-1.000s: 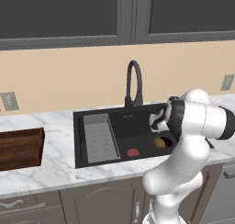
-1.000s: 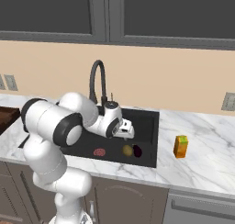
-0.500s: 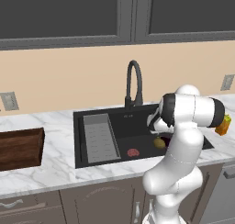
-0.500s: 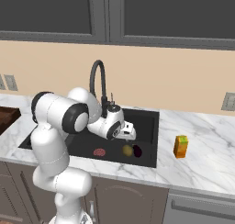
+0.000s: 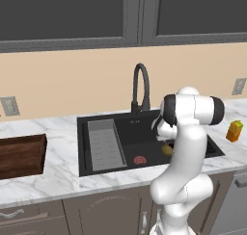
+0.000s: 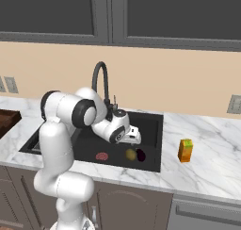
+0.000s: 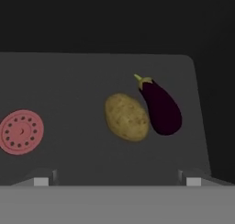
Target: Pick up all produce items and place them in the sink. Turn on the sink faucet to wash them. Then turn the sink off and put them in the tray.
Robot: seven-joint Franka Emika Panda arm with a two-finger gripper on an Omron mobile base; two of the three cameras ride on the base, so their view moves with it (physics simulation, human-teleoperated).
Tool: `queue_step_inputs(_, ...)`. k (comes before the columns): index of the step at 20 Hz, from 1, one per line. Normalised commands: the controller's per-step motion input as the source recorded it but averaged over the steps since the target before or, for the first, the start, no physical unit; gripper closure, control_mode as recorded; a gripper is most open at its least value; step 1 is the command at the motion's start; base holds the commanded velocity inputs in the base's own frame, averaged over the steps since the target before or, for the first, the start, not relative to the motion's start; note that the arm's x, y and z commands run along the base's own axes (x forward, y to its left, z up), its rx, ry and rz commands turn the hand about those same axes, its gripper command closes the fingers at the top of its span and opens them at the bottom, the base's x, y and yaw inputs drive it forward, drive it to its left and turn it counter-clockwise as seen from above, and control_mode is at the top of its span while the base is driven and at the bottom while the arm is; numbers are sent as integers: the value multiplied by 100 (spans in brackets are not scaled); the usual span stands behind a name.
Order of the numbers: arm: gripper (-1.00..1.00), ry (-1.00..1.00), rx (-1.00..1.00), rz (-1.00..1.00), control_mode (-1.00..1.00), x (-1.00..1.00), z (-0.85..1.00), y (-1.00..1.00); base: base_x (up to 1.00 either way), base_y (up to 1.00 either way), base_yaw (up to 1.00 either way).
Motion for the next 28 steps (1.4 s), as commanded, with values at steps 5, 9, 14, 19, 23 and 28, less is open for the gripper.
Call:
queue_step_inputs(5,-100,0,0,8,-100,23,-24,0,0,0,0)
queue_step_inputs(9,-100,-4,0,7,-100,8,-21,-2,0,0,0)
queue_step_inputs(14,-100,-5,0,7,-100,8,-17,-2,0,0,0)
queue_step_inputs(19,-100,-2,0,4,-100,3,-16,-2,0,0,0)
queue_step_inputs(23,-100,1,0,0,-100,-5,-11,-1,0,0,0)
queue_step_inputs(28,-100,3,-1,0,-100,0,-13,0,0,0,0)
